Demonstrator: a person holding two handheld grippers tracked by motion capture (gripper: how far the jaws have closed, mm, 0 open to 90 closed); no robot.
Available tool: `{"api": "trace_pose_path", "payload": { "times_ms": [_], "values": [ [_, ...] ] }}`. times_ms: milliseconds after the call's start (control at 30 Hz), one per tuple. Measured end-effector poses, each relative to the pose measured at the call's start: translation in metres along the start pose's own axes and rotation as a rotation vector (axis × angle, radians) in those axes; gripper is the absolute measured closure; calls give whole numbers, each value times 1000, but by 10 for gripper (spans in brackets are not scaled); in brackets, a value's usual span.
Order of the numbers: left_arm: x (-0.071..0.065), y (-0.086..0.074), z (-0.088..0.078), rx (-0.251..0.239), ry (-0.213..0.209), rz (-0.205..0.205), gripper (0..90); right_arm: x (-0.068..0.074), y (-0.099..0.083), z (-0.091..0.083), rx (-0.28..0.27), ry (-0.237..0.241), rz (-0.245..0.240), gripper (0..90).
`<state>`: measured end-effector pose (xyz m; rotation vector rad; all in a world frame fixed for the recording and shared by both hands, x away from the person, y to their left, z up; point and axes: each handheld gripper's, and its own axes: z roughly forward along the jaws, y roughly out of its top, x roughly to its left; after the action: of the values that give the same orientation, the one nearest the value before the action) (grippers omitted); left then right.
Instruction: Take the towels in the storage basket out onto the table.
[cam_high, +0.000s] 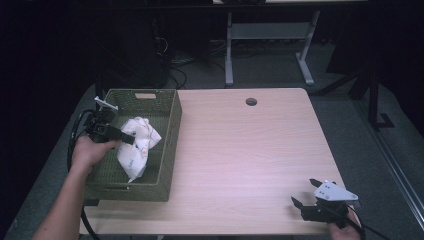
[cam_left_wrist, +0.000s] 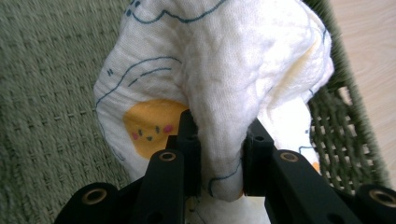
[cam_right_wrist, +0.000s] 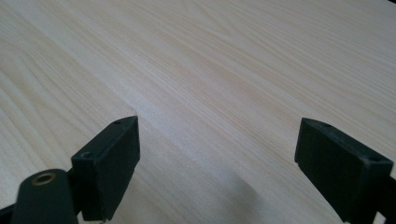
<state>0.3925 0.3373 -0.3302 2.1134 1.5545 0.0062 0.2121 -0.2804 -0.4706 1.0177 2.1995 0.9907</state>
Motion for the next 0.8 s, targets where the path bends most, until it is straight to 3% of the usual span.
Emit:
{"api": "trace_pose_path", "payload": {
  "times_ms": [100, 367, 800],
  "values": [
    [0, 1, -8, -20, -11, -2, 735, 0, 0, 0, 0, -2, -2, 137],
    [4, 0, -20, -77, -111, -37, 736, -2, -1, -2, -2, -4, 4, 137],
    [2, 0, -35, -164, -207, -65, 735, -2, -1, -3, -7, -10, 16, 137]
  ]
}}
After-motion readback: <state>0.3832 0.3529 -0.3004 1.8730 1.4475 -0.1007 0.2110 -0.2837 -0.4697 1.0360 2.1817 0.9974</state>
